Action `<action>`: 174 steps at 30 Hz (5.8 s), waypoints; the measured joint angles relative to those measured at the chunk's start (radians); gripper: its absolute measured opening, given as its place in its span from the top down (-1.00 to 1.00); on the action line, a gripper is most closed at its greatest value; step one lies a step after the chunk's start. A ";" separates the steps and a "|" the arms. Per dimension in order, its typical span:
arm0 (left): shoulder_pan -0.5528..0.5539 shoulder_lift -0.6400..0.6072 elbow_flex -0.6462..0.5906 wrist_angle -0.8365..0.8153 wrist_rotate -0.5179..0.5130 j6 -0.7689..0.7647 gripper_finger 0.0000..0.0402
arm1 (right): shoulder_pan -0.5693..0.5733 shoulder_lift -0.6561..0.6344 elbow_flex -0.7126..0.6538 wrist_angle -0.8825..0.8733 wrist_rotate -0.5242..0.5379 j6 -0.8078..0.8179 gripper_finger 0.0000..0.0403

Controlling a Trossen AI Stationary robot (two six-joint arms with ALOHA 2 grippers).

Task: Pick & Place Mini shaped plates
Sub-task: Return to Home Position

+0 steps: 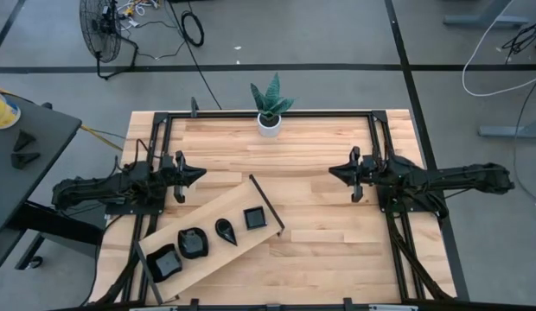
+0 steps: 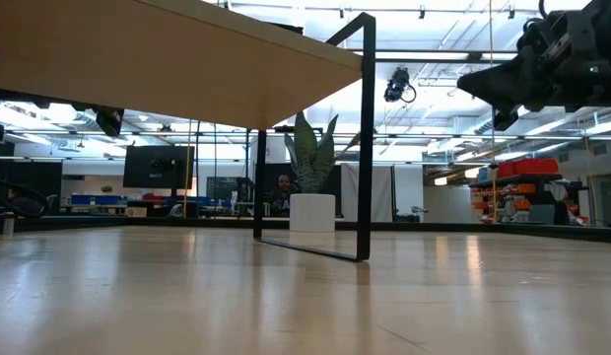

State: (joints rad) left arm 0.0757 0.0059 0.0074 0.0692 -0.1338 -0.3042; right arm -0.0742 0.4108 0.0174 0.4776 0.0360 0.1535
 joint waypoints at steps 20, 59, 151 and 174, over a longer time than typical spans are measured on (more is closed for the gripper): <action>0.000 0.000 0.000 0.000 0.000 0.000 0.94 | 0.075 -0.229 0.000 -0.270 0.001 -0.109 0.85; 0.000 0.000 0.000 0.000 0.000 0.000 0.94 | 0.070 -0.369 0.000 -0.461 0.000 -0.117 0.85; 0.000 0.000 -0.001 0.000 0.000 0.000 0.94 | 0.071 -0.411 0.000 -0.461 -0.002 -0.159 0.85; 0.000 0.000 -0.001 0.000 0.000 0.000 0.94 | 0.071 -0.411 0.000 -0.460 -0.002 -0.159 0.85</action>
State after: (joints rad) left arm 0.0756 0.0063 0.0067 0.0695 -0.1337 -0.3042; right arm -0.0036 -0.0002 0.0174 0.0172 0.0338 -0.0059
